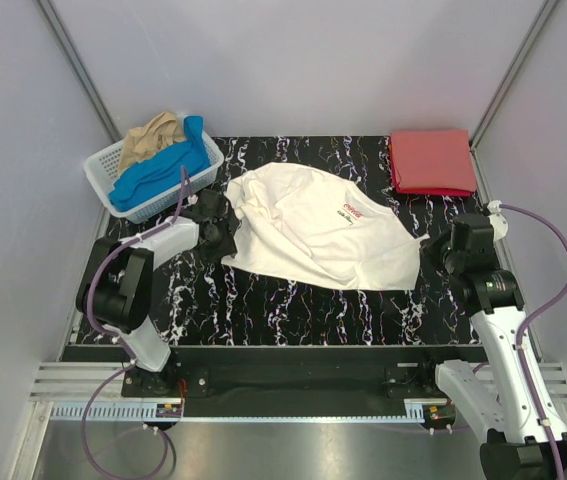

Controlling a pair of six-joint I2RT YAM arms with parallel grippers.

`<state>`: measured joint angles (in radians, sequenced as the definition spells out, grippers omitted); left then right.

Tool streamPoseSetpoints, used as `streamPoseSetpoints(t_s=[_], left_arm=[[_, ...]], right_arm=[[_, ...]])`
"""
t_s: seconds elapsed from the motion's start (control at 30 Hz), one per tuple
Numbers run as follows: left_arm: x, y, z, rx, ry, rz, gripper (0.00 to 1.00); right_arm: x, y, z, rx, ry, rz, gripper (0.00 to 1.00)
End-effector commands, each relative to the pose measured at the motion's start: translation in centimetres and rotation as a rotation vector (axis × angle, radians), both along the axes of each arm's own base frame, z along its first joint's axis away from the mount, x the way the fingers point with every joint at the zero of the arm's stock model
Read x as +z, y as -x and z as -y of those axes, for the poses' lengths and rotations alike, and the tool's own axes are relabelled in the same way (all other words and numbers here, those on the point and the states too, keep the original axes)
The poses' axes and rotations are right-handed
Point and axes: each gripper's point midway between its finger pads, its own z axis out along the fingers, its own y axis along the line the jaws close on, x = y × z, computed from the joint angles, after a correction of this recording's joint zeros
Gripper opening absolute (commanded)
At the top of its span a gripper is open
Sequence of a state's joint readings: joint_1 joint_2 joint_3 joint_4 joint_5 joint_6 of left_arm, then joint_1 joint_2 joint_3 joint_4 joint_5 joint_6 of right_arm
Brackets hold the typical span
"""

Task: Fold and stack the t-shirts
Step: Flatten the tshirt out

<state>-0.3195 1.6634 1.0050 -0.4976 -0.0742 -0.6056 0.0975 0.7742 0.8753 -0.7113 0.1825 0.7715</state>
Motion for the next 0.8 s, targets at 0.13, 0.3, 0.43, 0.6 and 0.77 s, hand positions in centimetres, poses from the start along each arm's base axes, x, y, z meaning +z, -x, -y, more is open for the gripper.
streamPoseSetpoints(t_s=[0.13,0.3,0.43,0.6,0.77], left_arm=[[-2.4,0.2,0.0,0.06,0.018,-0.02,0.47],[-2.1,0.0,0.6,0.053,0.045,-0.006,0.08],[4.9,-1.1,0.5,0.023,0.054,0.119,0.0],[23.8,-2.8,0.4,-0.015,0.121,0.483,0.0],[40.2,0.7,-1.2,0.0,0.192,0.795,0.0]], right_arm=[[0.5,-0.8,-0.3,0.006,-0.018,0.041,0.0],[-0.6,-1.3,-0.2,0.005,-0.001,0.004,0.0],[2.2,-2.0,1.8,-0.065,0.09,0.041,0.0],[14.3,-4.7,3.1,-0.111,0.159,0.251,0.0],[26.7,-2.9,4.2,-0.137,0.218,0.486,0.0]])
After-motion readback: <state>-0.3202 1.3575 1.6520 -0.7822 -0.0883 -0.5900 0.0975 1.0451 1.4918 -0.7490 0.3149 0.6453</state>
